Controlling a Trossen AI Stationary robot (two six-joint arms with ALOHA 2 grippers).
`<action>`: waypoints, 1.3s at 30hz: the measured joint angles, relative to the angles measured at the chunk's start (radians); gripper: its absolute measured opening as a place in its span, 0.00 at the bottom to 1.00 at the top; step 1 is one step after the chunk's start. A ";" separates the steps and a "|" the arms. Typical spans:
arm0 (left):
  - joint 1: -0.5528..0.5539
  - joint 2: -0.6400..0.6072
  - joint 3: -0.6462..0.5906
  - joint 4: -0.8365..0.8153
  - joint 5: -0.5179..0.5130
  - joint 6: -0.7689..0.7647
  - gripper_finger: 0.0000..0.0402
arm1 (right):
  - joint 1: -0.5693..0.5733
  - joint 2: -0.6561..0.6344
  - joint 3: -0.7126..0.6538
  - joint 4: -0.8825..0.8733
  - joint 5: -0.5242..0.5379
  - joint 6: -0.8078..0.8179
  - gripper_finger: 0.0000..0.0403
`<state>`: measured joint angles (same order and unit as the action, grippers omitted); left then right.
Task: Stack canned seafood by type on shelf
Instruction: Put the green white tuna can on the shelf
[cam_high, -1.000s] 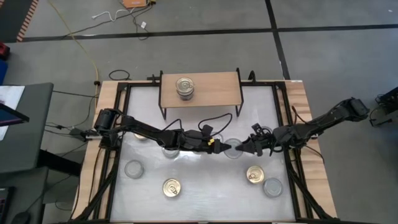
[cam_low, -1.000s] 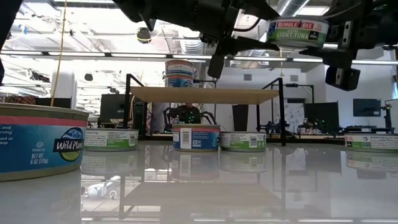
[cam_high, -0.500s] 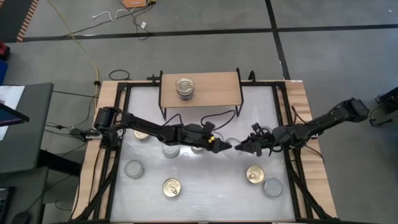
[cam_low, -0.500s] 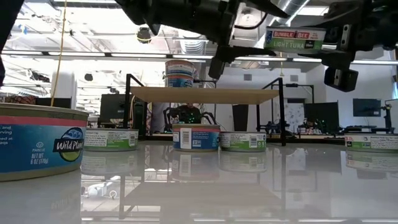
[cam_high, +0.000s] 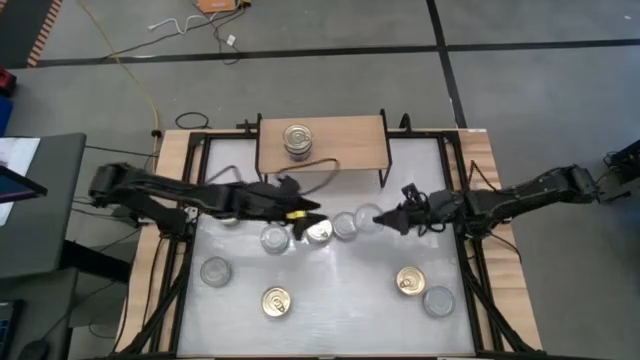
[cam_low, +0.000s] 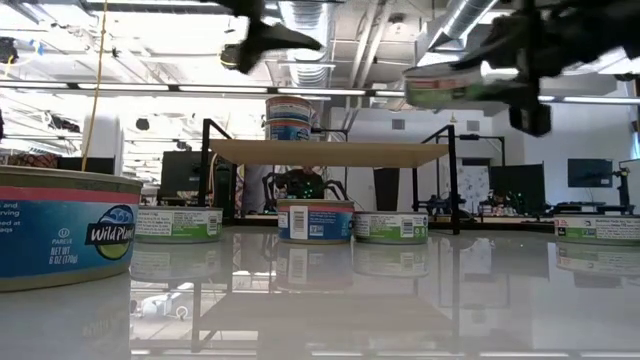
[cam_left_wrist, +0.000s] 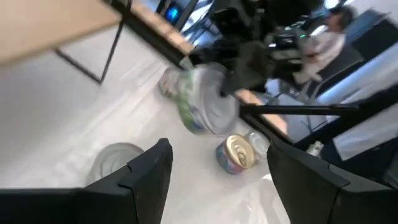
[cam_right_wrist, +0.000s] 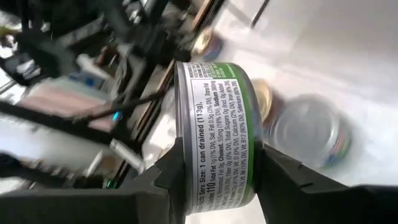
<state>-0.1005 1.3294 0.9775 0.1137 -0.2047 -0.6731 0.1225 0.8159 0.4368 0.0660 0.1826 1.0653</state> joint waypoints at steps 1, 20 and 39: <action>0.000 -0.046 -0.044 0.025 0.000 0.016 0.62 | -0.027 0.003 0.035 -0.036 -0.001 -0.008 0.43; 0.034 -0.727 -0.541 0.060 -0.012 0.104 0.62 | -0.733 0.550 0.749 -0.446 -0.343 -0.235 0.41; 0.043 -0.839 -0.541 -0.128 -0.009 0.105 0.62 | -0.826 0.834 1.029 -0.701 -0.365 -0.344 0.48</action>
<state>-0.0578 0.4905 0.4366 -0.0139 -0.2141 -0.5678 -0.7031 1.6495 1.4654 -0.6353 -0.1825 0.7212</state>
